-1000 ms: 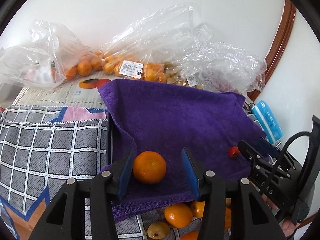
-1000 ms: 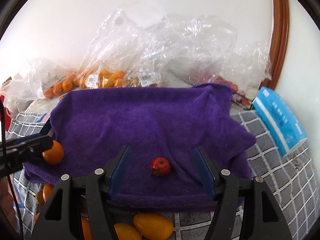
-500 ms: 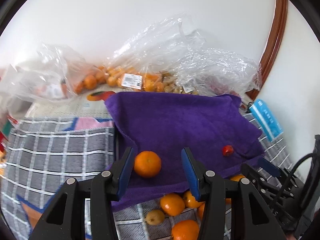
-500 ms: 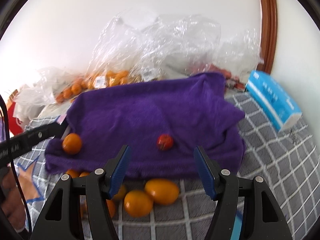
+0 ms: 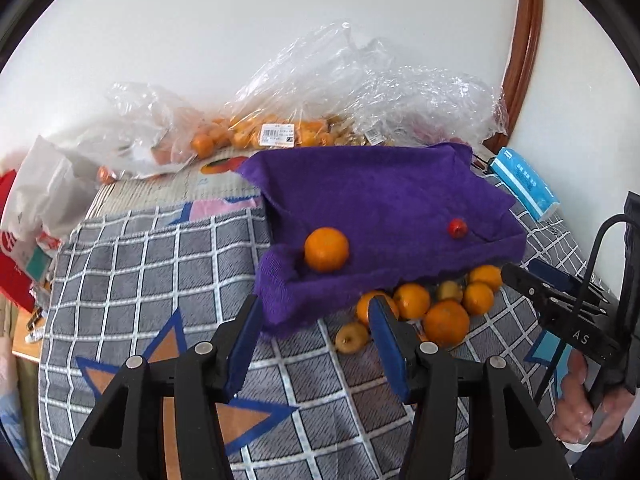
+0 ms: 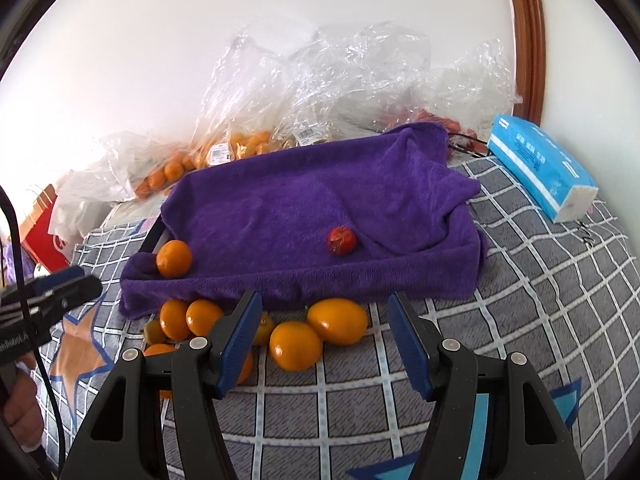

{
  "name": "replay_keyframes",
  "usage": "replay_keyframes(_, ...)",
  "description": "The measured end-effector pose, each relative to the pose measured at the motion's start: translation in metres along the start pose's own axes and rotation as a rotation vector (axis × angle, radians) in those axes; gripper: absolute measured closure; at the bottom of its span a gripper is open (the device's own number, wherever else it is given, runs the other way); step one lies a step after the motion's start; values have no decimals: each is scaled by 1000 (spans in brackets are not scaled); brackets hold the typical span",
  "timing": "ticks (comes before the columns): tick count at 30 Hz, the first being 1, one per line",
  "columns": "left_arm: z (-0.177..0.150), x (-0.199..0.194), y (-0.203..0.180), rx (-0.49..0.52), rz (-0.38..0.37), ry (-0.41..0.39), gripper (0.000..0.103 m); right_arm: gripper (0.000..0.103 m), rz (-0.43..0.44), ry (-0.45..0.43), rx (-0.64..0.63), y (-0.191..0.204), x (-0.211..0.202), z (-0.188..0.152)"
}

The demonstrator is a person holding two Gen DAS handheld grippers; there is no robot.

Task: Organize fruits
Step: 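Withdraw both grippers from the towel back toward the fruit row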

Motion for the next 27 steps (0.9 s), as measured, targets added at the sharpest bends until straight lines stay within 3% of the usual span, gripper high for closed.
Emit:
replay_keyframes(14,-40,25,34,-136,3,20,51,38,-32,50,-20,7,8,-24)
replay_keyframes(19,-45,28,41,-164,-37,44,51,45,-22,46,-32,13,15,-26)
replay_keyframes(27,-43,24,35,-157,-95,64,51,49,17,50,-8,14,18,-28)
Point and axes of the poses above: each gripper's, at about its wrist camera, not at the fingertips, and x roughly the way its jaws point, y to its left, z to its top, the point moved 2 cm from there along x, roughly the way its jaws point, and after that the axes turned 13 degrees about y, right-handed, at the moved point
